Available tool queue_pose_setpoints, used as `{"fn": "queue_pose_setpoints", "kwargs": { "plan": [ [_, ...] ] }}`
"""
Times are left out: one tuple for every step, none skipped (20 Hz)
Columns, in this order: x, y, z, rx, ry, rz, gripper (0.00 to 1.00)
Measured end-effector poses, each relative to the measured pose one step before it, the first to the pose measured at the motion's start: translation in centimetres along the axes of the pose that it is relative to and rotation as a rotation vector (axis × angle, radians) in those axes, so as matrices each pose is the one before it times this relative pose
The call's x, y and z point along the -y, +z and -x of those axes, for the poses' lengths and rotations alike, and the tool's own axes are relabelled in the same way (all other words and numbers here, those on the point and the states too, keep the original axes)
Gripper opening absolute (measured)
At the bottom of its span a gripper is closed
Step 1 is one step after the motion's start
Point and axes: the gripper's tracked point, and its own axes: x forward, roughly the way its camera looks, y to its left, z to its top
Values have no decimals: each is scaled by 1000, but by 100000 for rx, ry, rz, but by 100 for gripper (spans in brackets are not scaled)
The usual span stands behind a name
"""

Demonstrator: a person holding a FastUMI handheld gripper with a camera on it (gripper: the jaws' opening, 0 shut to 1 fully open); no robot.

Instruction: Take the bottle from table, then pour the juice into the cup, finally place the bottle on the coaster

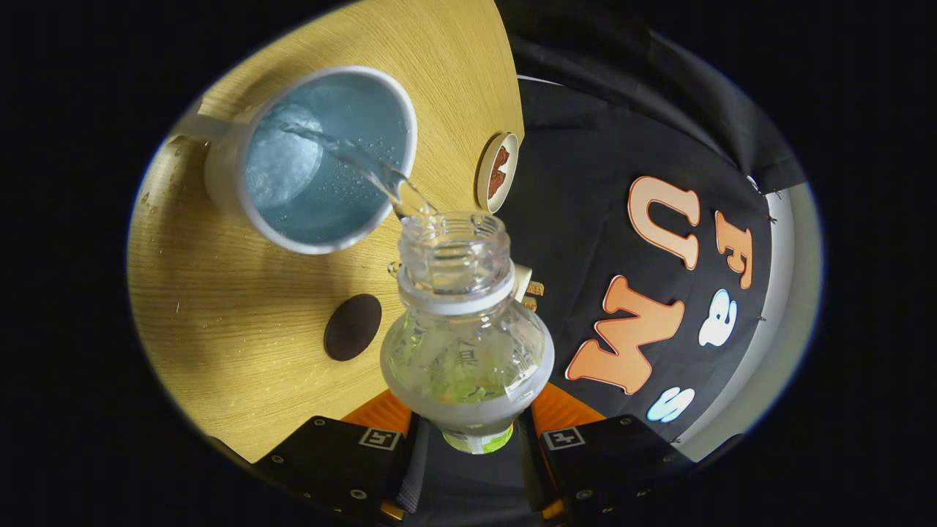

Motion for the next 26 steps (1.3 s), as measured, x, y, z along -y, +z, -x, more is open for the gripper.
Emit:
{"fn": "queue_pose_setpoints", "kwargs": {
  "plan": [
    [24, -4, -48, 147, 30, 404, 56],
    [34, -36, -27, 46, -288, 572, 56],
    [25, 17, 80, 125, -47, 618, 56],
    [4, 57, 22, 150, -45, 230, 56],
    [139, -65, -74, -6, -10, 217, 56],
    [-36, 41, 71, 127, -71, 388, 56],
    [173, 34, 34, 194, -101, 546, 56],
    [48, -23, -33, 123, -98, 437, 56],
    [-7, 94, -20, 250, -35, 395, 56],
    [64, 55, 53, 144, -40, 418, 56],
    [41, -76, -82, 174, 213, 398, 56],
    [-15, 41, 63, -125, 94, 483, 56],
    [61, 59, -2, 325, -90, 619, 56],
    [70, 14, 50, 242, -309, 690, 56],
    [115, -8, -81, 125, -78, 656, 56],
    [50, 69, 65, 92, -16, 311, 55],
    [10, -58, 17, 98, 98, 315, 55],
    [123, 9, -64, -31, -267, 664, 56],
    [148, 68, 63, 193, -146, 613, 56],
    [69, 34, -31, 88, -118, 512, 56],
    [79, 48, 32, 81, -200, 358, 56],
    [104, -24, -50, 80, -59, 348, 56],
    [255, -42, -120, -1, -110, 380, 56],
    [174, 77, -83, 170, -126, 370, 56],
    [159, 52, -4, 249, -298, 392, 56],
    [133, 46, 64, 405, -228, 638, 56]
  ]
}}
